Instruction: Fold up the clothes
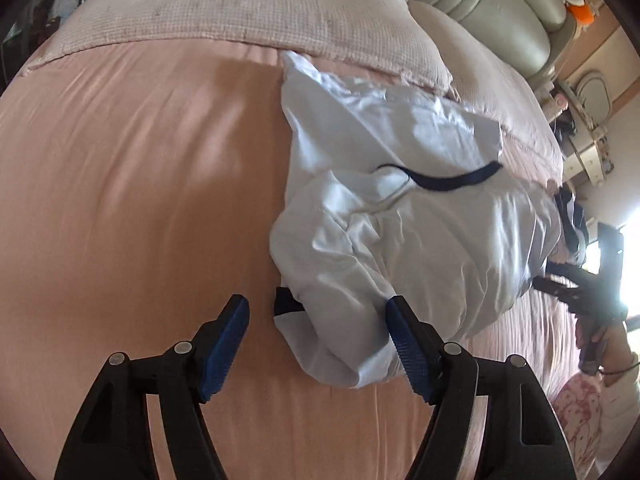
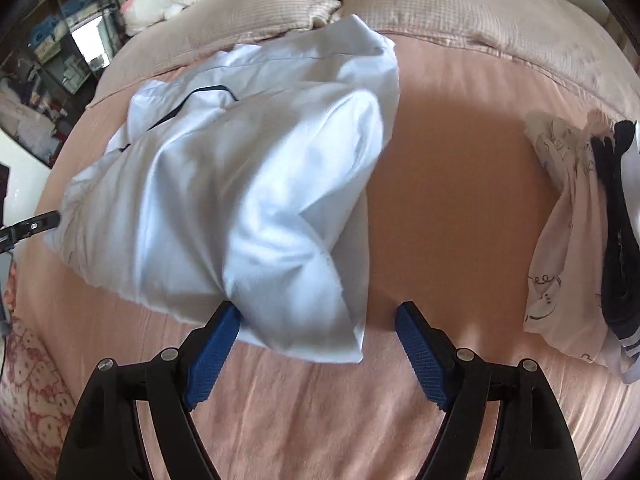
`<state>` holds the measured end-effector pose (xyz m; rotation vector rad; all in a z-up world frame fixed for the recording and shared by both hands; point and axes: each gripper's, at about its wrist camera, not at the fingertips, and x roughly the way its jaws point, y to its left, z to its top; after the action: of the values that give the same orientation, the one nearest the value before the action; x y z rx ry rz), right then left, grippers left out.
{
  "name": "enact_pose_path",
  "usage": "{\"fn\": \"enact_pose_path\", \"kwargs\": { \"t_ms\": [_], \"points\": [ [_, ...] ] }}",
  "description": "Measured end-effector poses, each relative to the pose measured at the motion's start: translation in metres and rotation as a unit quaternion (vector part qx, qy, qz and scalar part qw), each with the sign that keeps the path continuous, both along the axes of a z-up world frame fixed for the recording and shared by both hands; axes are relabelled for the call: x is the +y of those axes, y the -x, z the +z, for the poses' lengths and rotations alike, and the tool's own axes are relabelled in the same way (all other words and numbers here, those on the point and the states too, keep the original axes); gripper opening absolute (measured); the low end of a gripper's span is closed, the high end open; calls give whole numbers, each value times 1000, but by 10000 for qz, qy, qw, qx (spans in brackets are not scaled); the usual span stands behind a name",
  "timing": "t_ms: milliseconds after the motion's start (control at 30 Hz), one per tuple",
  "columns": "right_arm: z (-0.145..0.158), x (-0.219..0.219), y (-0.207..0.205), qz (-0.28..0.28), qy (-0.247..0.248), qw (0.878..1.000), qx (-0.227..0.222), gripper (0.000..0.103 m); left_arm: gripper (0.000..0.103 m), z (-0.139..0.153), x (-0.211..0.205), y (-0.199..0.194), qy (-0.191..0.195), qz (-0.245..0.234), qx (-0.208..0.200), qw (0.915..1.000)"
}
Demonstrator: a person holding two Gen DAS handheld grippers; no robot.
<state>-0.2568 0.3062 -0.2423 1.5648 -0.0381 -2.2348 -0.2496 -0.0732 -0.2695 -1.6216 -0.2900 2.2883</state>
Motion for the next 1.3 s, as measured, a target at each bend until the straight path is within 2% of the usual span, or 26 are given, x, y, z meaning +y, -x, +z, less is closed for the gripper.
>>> {"fn": "enact_pose_path", "kwargs": {
  "t_ms": [67, 133, 200, 233, 300, 333, 367, 433, 467, 500, 533, 567, 600, 667, 800, 867, 933, 967, 1033, 1100, 1133, 1167, 1200, 1233, 1267, 1300],
  "points": [
    [15, 3, -3, 13, 506, 9981, 337, 81, 69, 9, 10, -7, 26, -194, 220, 9996],
    [23, 4, 0, -156, 393, 9966, 710, 85, 69, 28, 19, -16, 41, -531, 748, 9958],
    [16, 2, 6, -190, 330, 9952, 902, 92, 69, 35, 23, -21, -264, -817, 960, 9917],
    [8, 0, 10, -162, 411, 9957, 813, 92, 69, 29, 24, -17, -253, -810, 787, 9933],
    [-16, -6, 19, 25, 901, 9957, 213, 91, 68, 6, 18, -8, 53, -394, 180, 9990],
    [-20, -9, 17, 71, 989, 9949, 159, 90, 67, -2, 13, -7, 104, -141, -50, 9998],
    [-19, -13, 14, 155, 971, 9949, 221, 89, 67, -2, 6, -9, -70, 31, -96, 9999],
    [-16, -16, 9, 346, 1056, 9936, 219, 74, 68, 4, -3, -16, -478, 146, 32, 9987],
    [-15, -13, 8, 306, 1226, 9919, 154, 72, 68, 4, -2, -15, -603, 103, 64, 9981],
    [-15, -7, 8, 177, 1422, 9897, 74, 60, 68, 1, 2, -12, -608, 27, 49, 9981],
    [-16, -1, 9, 4, 1617, 9868, -10, 49, 44, -2, 8, -8, -408, -34, 44, 9992],
    [-18, 7, 9, -208, 1793, 9835, -84, 44, 23, -6, 14, -3, -150, -59, 69, 9998],
    [-19, 14, 9, -387, 1932, 9803, -145, 34, 23, -9, 18, 0, -69, -84, 81, 9999],
    [-17, 21, 4, -507, 2025, 9778, -198, 28, 22, -9, 19, 2, -223, -166, 169, 9995],
    [-2, 11, -15, -101, 1405, 9900, 34, 22, 21, 4, 17, 0, -456, -330, 490, 9972],
    [8, 8, -20, -125, 1147, 9929, 296, 22, 21, 13, 14, 3, -446, -318, 719, 9959],
    [14, 10, -17, -299, 1321, 9896, 482, 25, 21, 19, 12, 8, -391, -280, 914, 9947],
    [14, 10, -15, -331, 1424, 9879, 516, 31, 21, 17, 11, 11, -340, -283, 889, 9951],
    [3, 0, -8, -178, 1608, 9862, 341, 74, 22, 7, 10, 15, -463, -313, 662, 9962],
    [-19, -11, -1, -107, 1811, 9834, -29, 78, 31, -10, 11, 15, -668, -305, 227, 9970],
    [-26, -13, 0, -118, 1945, 9807, -169, 77, 41, -15, 11, 14, -767, -315, 92, 9965],
    [-28, -10, 0, -153, 2100, 9772, -263, 75, 42, -12, 10, 14, -861, -352, 134, 9956],
    [-30, -8, -1, -189, 2254, 9734, -358, 69, 40, -8, 10, 13, -954, -390, 176, 9945],
    [-32, -6, -1, -224, 2407, 9693, -453, 50, 32, -5, 10, 12, -1047, -428, 218, 9933],
    [-34, -3, -2, -260, 2559, 9648, -547, 37, 17, -2, 10, 12, -1141, -465, 260, 9920],
    [-36, -1, -5, -275, 2647, 9618, -647, 23, 17, 2, 9, 11, -1234, -503, 302, 9906]
  ]
}}
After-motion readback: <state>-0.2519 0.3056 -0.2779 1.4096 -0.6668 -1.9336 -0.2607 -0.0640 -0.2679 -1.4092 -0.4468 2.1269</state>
